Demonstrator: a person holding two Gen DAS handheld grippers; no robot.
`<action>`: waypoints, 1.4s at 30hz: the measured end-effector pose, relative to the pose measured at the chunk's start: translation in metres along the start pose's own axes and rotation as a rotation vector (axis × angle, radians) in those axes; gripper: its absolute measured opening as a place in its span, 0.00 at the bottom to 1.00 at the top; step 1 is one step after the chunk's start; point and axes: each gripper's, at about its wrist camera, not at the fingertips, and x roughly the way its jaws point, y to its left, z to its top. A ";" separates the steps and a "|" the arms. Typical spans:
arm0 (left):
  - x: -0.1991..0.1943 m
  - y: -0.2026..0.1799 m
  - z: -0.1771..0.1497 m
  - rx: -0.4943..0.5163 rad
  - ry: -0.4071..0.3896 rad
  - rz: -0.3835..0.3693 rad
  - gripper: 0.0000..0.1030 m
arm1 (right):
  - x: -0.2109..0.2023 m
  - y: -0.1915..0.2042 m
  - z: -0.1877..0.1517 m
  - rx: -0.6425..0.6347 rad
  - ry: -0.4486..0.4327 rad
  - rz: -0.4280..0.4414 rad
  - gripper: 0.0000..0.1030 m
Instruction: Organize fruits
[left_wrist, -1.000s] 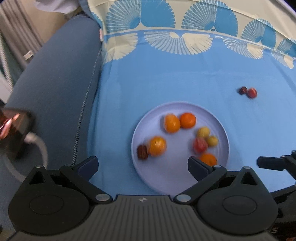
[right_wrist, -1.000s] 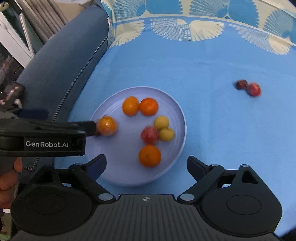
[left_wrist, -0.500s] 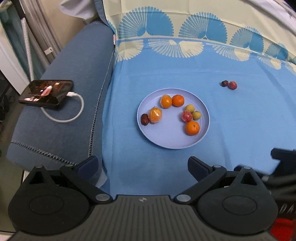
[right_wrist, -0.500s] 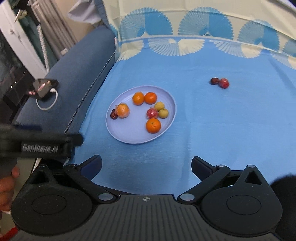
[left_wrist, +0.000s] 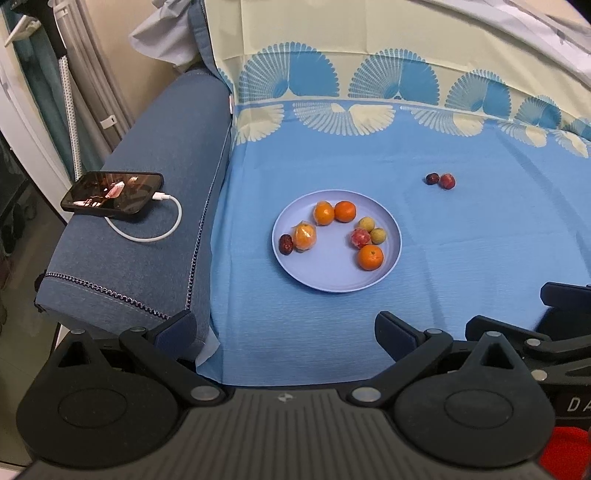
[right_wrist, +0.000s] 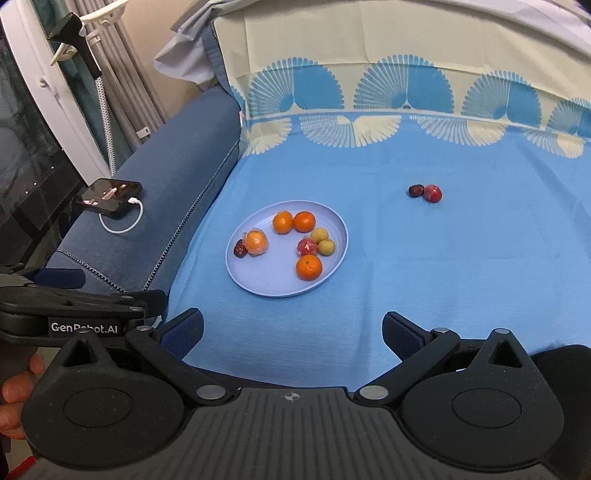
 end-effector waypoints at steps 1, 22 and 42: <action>0.000 0.000 0.000 0.000 -0.001 -0.001 1.00 | -0.001 0.000 0.000 -0.002 -0.001 0.001 0.99; 0.034 -0.002 0.010 0.011 0.074 0.002 1.00 | 0.025 -0.004 0.000 0.018 0.062 0.020 0.99; 0.140 -0.054 0.092 0.086 0.185 0.053 1.00 | 0.181 -0.131 0.050 0.004 -0.177 -0.344 0.99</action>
